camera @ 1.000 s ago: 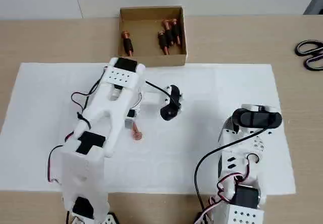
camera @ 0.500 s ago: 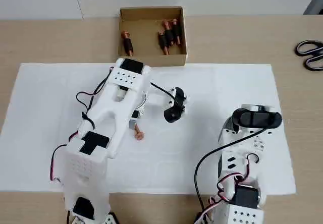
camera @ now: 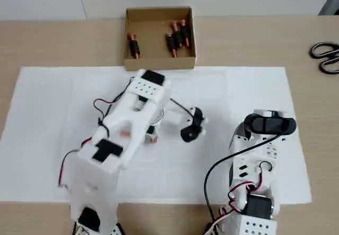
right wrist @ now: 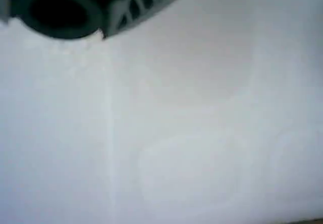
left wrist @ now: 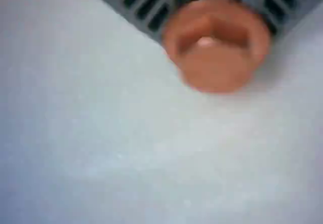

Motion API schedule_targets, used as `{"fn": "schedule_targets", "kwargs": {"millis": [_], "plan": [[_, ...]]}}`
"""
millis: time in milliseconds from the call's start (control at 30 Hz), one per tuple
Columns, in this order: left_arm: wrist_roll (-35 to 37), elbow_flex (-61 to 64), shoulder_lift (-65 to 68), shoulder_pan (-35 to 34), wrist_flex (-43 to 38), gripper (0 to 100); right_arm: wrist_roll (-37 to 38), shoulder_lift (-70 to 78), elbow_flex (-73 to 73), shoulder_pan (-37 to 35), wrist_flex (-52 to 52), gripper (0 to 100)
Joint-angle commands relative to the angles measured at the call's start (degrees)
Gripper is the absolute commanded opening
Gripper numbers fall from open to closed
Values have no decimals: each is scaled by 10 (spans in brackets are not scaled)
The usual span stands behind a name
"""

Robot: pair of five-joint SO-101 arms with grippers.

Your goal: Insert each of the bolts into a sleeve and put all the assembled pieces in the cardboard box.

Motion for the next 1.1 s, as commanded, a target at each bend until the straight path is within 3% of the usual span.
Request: {"fn": "schedule_targets", "kwargs": {"millis": [0, 200, 533, 800, 1067], "plan": [[-114, 21, 13, 9, 11, 6, 3, -11, 4, 0, 0, 5], [-60, 7, 12, 5, 11, 6, 3, -11, 4, 0, 0, 5], [106, -224, 12, -51, 24, 6, 3, -11, 4, 0, 0, 5], [193, -280, 11, -102, 24, 6, 3, -11, 4, 0, 0, 5], [452, -281, -84, -120, 11, 6, 2, -11, 4, -3, 0, 5]]}}
